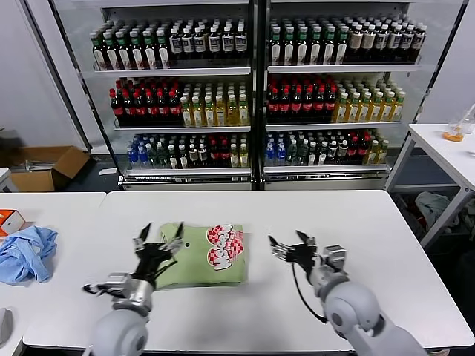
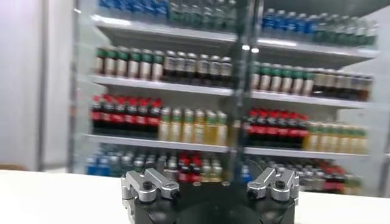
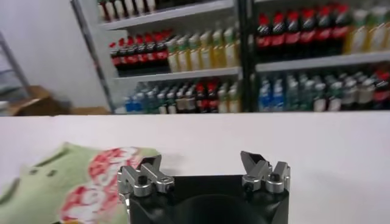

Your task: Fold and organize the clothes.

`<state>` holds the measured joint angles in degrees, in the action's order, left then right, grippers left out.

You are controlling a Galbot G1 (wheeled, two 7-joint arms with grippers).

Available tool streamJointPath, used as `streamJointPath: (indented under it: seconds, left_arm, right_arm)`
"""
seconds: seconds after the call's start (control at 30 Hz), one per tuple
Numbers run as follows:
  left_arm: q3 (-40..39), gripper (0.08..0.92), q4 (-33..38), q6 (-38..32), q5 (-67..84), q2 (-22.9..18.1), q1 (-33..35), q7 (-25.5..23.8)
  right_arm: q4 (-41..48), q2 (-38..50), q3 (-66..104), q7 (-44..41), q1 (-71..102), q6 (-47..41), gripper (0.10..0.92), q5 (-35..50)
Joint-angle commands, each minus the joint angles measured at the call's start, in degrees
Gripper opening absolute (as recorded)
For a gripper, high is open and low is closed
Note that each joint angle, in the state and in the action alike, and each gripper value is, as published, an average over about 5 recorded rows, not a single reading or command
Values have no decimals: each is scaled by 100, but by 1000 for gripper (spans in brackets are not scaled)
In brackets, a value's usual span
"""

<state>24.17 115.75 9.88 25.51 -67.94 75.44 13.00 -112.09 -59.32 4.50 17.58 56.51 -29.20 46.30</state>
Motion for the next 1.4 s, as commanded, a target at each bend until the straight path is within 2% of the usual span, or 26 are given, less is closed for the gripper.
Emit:
streamJointPath:
  seconds: [0.03, 0.6, 0.7, 1.1, 1.4]
  left_arm:
    - [1332, 823, 325, -153, 143, 289, 1175, 70]
    - [1252, 823, 345, -1, 139, 204, 1261, 75]
    - [1218, 823, 330, 8, 137, 208, 1255, 77]
    - [1062, 823, 299, 81, 138, 151, 1206, 79]
    - [971, 823, 238, 111, 137, 133, 1130, 71]
  right_arm:
    - [1344, -1122, -1327, 211, -1188, -195, 823, 473]
    - [2559, -1797, -1308, 287, -1399, -119, 823, 437]
    - [2619, -1833, -1320, 285, -1407, -66, 793, 439]
    - [2672, -1729, -1286, 264, -1468, 74, 456, 390]
    - [2704, -1405, -1188, 56, -1539, 60, 196, -170]
